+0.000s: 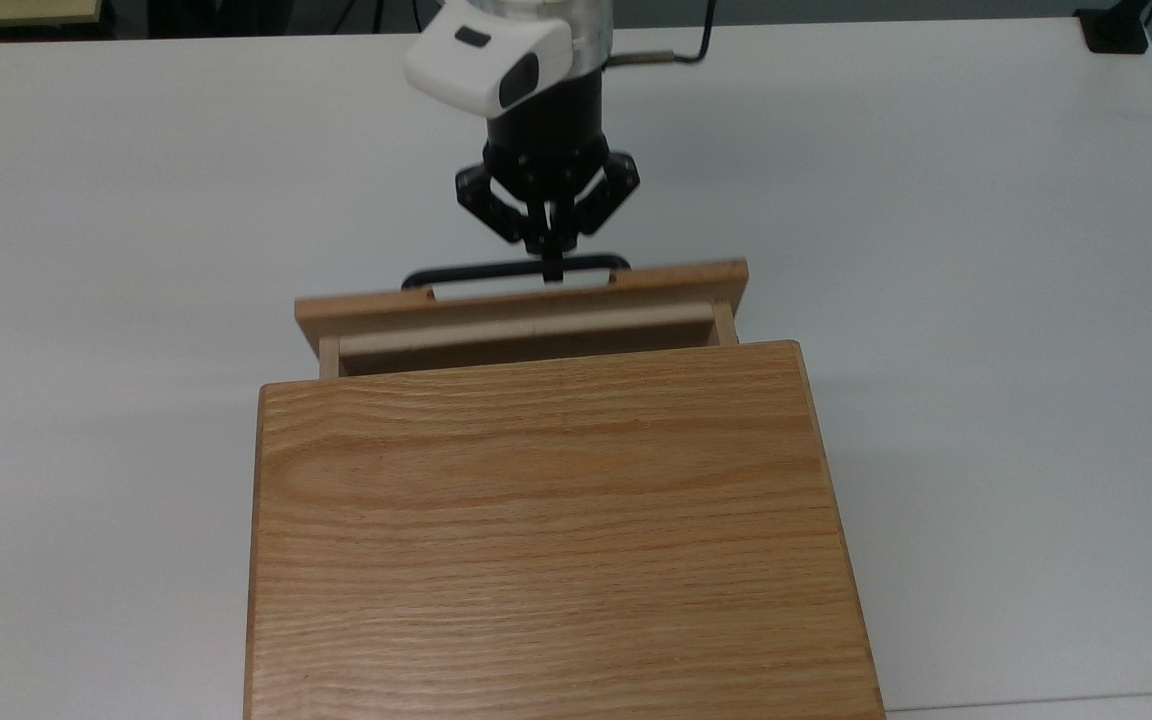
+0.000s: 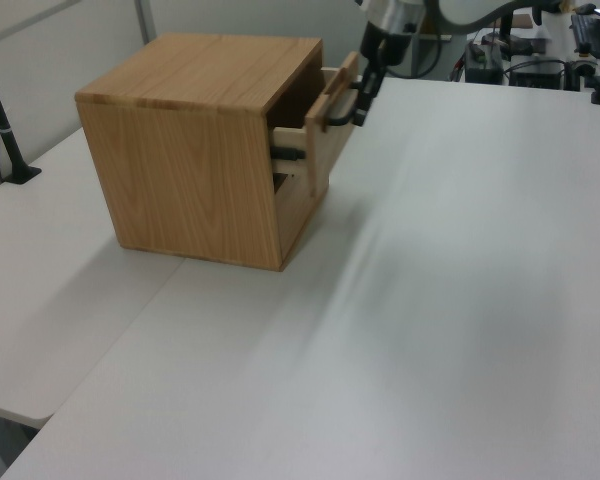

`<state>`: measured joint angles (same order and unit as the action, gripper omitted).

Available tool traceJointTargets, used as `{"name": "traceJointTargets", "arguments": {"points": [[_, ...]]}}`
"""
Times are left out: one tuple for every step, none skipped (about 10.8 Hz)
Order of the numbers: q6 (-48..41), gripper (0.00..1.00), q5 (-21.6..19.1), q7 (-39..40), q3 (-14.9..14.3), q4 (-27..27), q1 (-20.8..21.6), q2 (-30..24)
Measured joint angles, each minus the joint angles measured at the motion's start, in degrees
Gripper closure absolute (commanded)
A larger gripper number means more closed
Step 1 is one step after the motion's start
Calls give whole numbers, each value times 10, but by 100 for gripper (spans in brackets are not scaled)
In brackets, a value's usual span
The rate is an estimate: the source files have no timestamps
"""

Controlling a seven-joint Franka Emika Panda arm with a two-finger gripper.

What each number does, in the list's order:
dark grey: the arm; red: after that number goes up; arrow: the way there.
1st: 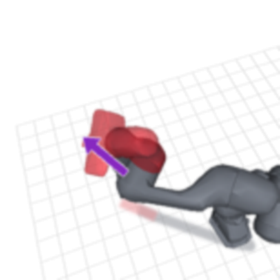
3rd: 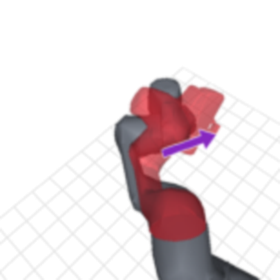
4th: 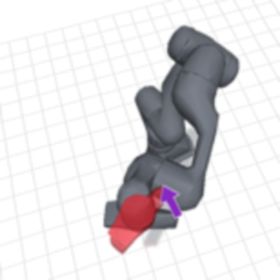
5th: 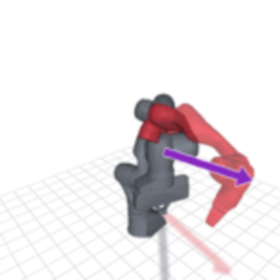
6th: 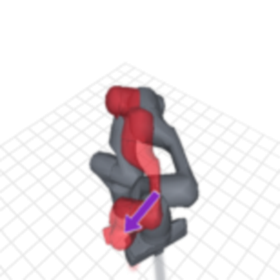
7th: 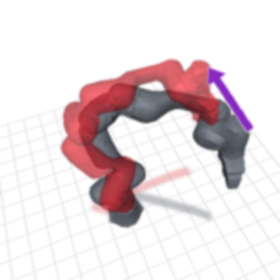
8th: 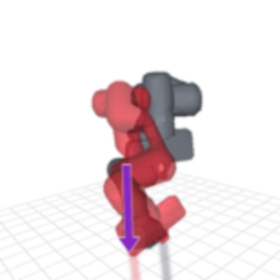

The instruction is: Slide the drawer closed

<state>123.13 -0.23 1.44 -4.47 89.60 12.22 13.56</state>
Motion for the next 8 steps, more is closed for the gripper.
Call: {"name": "traceJointTargets", "arguments": {"points": [[34, 100, 0, -14, 0, -9, 0, 15], [72, 100, 0, -40, 0, -16, 0, 30], [99, 100, 0, -60, 0, -19, 0, 40], [140, 100, 0, -87, -1, -21, 0, 53], [154, 100, 0, -106, -1, -21, 0, 58], [155, 100, 0, -117, -1, -21, 0, 58], [156, 99, 0, -125, -1, -21, 0, 58], [156, 94, 0, -130, -2, -21, 1, 57]]}}
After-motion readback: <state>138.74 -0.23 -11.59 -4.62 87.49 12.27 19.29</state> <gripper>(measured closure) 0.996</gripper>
